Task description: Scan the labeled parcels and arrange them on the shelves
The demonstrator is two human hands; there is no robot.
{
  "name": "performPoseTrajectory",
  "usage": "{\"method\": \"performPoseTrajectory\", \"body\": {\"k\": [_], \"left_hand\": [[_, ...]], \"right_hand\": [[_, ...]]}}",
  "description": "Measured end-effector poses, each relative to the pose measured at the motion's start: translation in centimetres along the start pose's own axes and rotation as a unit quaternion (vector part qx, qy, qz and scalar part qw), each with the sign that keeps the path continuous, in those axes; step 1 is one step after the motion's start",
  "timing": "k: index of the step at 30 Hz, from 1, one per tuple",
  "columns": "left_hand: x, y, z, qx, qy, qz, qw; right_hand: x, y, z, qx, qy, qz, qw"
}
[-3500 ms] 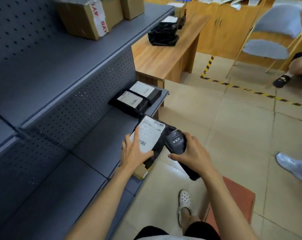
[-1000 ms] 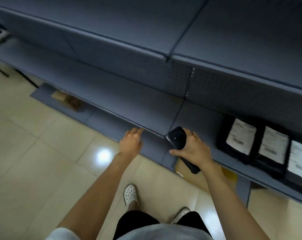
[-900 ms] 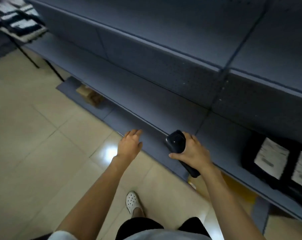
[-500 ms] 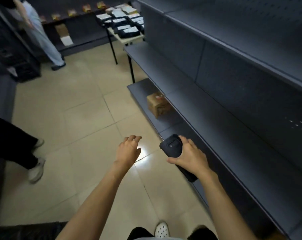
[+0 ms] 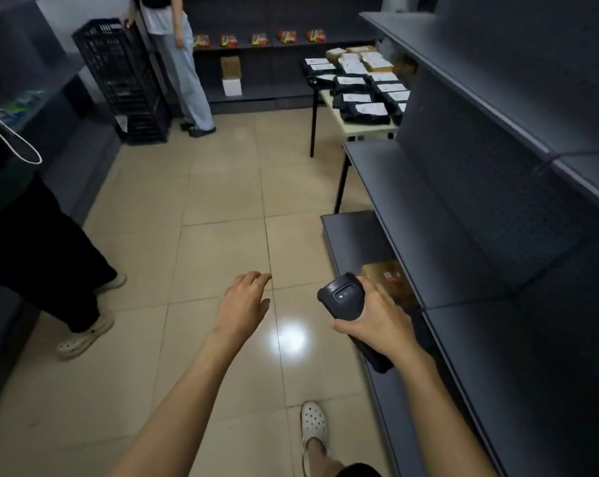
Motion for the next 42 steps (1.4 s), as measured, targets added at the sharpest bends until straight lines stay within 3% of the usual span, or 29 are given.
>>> {"method": "performPoseTrajectory", "body": {"k": [11, 18, 23, 34, 42], "left_hand": [[10.3, 25.5, 13.9, 0.059, -0.004, -0.051, 0.997], [13.7, 42.7, 24.3, 0.046, -0.030, -0.060, 0.997], [19.0, 59.0, 30.3, 0.005, -0.032, -0.044, 0.999], [22.7, 89.3, 28.7, -0.100, 0.001, 0.019, 0.995], [27.7, 114.2, 25.1, -0.149, 0.021, 0.020, 0.988]], "right_hand": [[5.9, 30.1, 15.1, 0.083, -0.050, 0.028, 0.995], [6.0, 47.9, 23.5, 0.095, -0.055, 0.049, 0.993], [10.2, 61.6, 30.1, 0.062, -0.029, 0.005, 0.998], [19.2, 86.9, 31.8, -0.026, 0.014, -0.034, 0.999], [30.7, 107.4, 32.3, -0.063, 0.050, -0.059, 0.995]]}}
Point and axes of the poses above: each hand's wrist, its own y-axis towards the middle knuckle, its own x-axis out of the back of the hand, z = x × y, the point moved 3 cm from there along y, towards the middle knuckle, and after that the axes turned 8 degrees about z, right-handed, at the moved point
